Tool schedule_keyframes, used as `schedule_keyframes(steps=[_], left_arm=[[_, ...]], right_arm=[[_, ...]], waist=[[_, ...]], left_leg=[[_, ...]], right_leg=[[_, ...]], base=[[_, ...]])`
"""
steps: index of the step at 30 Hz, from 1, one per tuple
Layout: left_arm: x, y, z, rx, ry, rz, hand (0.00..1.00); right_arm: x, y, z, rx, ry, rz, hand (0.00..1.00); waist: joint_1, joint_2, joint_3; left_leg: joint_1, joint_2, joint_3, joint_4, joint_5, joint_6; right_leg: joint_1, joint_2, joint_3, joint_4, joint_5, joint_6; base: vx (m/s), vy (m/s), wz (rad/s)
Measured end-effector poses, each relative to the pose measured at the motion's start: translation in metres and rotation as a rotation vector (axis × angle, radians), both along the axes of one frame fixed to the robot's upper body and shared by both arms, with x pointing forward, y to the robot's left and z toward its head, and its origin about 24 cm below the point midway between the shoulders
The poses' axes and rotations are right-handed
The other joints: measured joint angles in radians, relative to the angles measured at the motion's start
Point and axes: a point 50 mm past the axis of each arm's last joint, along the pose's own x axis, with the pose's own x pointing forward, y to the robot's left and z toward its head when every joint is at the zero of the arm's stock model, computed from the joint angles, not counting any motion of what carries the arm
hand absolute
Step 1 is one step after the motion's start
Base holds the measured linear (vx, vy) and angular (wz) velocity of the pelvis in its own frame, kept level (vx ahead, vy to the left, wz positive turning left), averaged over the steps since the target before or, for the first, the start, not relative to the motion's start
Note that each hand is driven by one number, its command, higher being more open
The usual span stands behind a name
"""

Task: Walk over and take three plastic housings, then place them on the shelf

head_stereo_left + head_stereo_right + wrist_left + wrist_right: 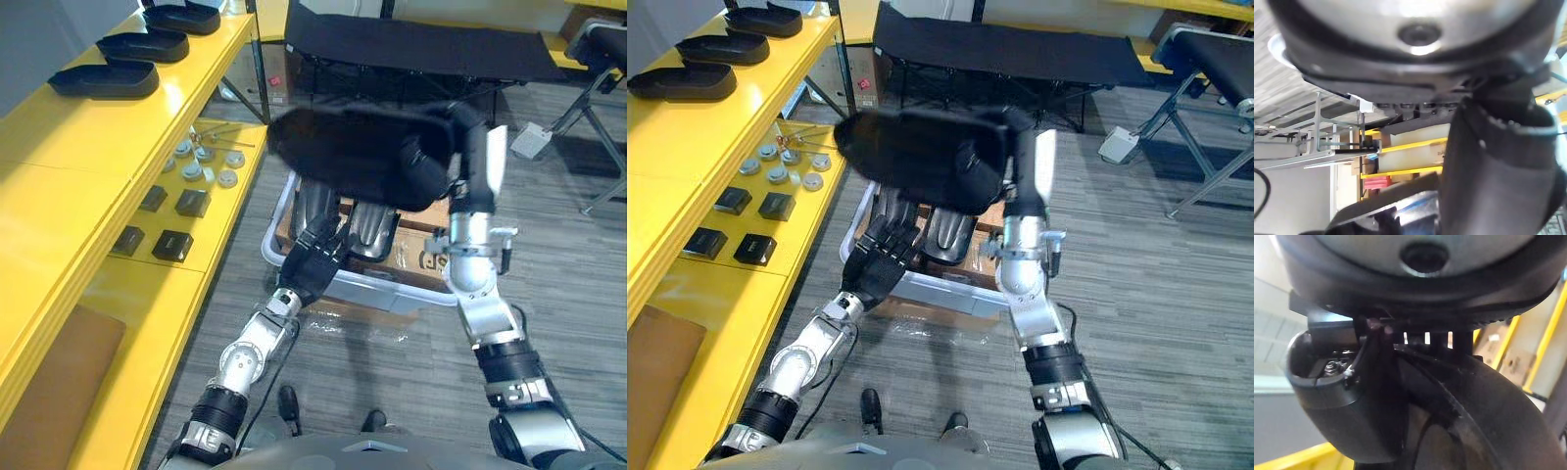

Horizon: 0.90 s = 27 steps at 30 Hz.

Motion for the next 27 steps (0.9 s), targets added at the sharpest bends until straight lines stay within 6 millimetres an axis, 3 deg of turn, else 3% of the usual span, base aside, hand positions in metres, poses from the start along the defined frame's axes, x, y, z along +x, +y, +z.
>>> schedule_keyframes(steps=[4,10,11,17,27], left_arm=[[0.005,-0.006,0.005,-0.096,0.003,0.027,1.0],[0.007,-0.005,0.007,-0.143,0.001,0.089,1.0],[0.007,-0.005,0.008,-0.14,-0.003,0.095,0.0],[0.007,-0.005,0.009,-0.142,0.0,0.114,0.0],[0.009,0.0,0.008,-0.101,0.003,0.161,0.0]], right_arm=[[-0.012,0.027,-0.029,0.008,0.117,0.11,0.0],[-0.019,0.031,-0.043,0.124,0.169,0.114,0.0],[-0.021,0.033,-0.046,0.136,0.176,0.124,0.0],[-0.029,0.037,-0.058,0.214,0.22,0.142,0.0],[-0.042,0.05,-0.061,0.234,0.187,0.214,0.0]], waist=[[0.001,-0.006,-0.012],[-0.001,-0.02,-0.03],[-0.001,-0.025,-0.034],[-0.001,-0.041,-0.045],[-0.012,-0.055,-0.054]], left_leg=[[-0.001,0.005,0.0,0.0,0.003,-0.002],[-0.001,0.002,-0.001,0.003,0.005,-0.004],[-0.001,0.002,-0.003,0.003,0.005,-0.004],[0.0,0.001,-0.01,0.003,0.005,-0.004],[-0.001,0.0,-0.017,0.003,0.005,-0.005]], right_leg=[[0.004,0.009,0.003,-0.014,0.006,-0.003],[0.011,0.009,0.002,-0.028,0.009,-0.003],[0.013,0.01,0.001,-0.029,0.009,-0.003],[0.018,0.011,-0.001,-0.036,0.009,-0.003],[0.021,0.013,-0.004,-0.043,0.013,-0.003]], base=[[0.02,-0.004,-0.02],[0.02,0.007,0.0],[0.03,0.013,0.04],[0.0,0.002,0.01],[0.0,0.0,0.0]])
